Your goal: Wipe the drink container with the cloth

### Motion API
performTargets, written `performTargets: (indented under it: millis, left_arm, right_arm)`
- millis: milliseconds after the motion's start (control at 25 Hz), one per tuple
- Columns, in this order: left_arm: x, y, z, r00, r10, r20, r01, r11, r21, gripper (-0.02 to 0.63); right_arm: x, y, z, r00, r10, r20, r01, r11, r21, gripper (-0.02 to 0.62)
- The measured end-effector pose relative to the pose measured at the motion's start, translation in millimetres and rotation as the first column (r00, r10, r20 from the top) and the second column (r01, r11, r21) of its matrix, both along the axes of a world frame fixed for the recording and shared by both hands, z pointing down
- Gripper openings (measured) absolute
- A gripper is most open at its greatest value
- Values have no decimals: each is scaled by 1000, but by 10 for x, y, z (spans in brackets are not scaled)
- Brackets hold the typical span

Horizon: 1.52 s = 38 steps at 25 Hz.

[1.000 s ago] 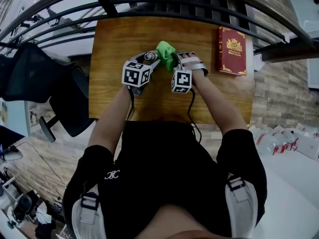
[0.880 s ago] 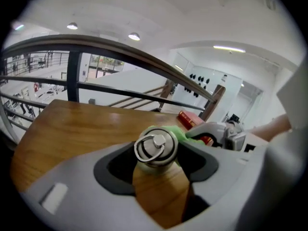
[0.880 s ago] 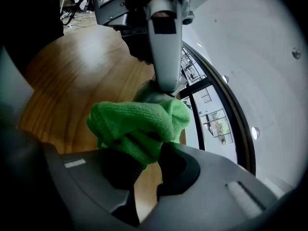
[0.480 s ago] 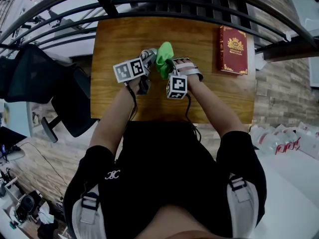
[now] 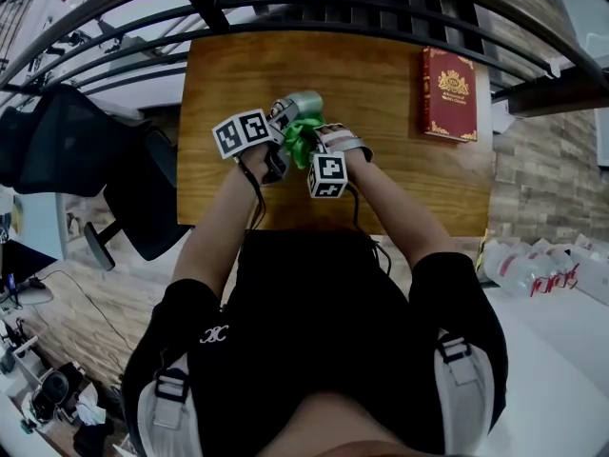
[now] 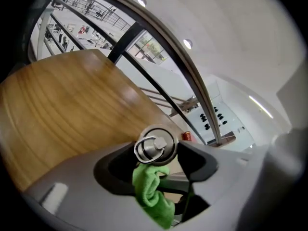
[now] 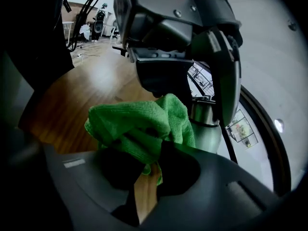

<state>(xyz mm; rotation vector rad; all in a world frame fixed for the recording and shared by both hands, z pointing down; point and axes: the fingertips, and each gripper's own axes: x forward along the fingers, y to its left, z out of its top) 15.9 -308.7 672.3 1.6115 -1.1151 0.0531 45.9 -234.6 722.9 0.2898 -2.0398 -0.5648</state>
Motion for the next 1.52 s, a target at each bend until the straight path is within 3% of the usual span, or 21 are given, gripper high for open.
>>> performTargets:
  millis: [320,600,920,1040,1160,1320,1520]
  left_arm:
    - [37,80,11,999,45,14,-45,999,-11,313]
    - [123,84,2,987,118,107,-118,993,-4,313]
    - [188,83,-19,952,205,226,-211,977,5,313]
    - [220,45,-41,929,244,279,-258,966,14,313]
    - [278,-21,-80,881,305,362,-339,940,31,313]
    - [410,-68,-127,766,399,504,-479,877,34,313]
    - [616,-133,-170,628,458,629,-610,792,33,314]
  right_arm:
    - [-15,-91,-17,992,95,84,-93,995,-35,60]
    - [319,-187,-144,966,218,138,-211,975,-63,60]
    - [718,-576,-341,895,396,204,-392,918,-61,60]
    - [816,-742,-442,841,479,252,-471,877,-94,60]
    - [986,-882,-597,762,571,307,-563,817,-123,60]
    - [1246,-936,-846,664,647,373,-652,746,-135,60]
    - [1514,-871,-1257,540,697,471,-728,668,-154,60]
